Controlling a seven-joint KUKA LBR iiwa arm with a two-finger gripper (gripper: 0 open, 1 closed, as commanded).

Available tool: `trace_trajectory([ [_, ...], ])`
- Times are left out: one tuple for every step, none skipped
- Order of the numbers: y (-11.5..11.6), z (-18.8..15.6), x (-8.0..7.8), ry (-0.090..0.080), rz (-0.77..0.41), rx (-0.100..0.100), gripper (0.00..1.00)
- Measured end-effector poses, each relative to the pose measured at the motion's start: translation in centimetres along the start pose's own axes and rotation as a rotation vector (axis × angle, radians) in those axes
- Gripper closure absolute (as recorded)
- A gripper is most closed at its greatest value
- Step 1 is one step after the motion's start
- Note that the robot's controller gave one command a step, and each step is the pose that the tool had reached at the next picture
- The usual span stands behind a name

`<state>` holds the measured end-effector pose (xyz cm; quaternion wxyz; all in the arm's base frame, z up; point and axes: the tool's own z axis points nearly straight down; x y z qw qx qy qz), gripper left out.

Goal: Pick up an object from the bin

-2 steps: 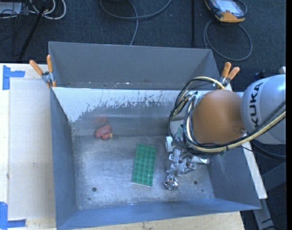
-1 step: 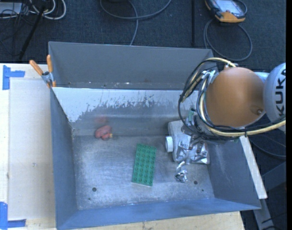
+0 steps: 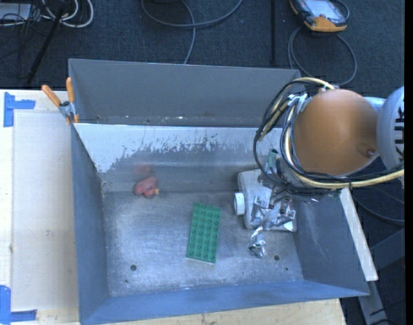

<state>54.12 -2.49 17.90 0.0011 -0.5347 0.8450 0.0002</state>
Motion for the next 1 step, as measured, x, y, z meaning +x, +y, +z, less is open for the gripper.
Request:
trace_trajectory([
  [0.00,-1.31,-0.15,0.000,0.006,0.000,1.00],
])
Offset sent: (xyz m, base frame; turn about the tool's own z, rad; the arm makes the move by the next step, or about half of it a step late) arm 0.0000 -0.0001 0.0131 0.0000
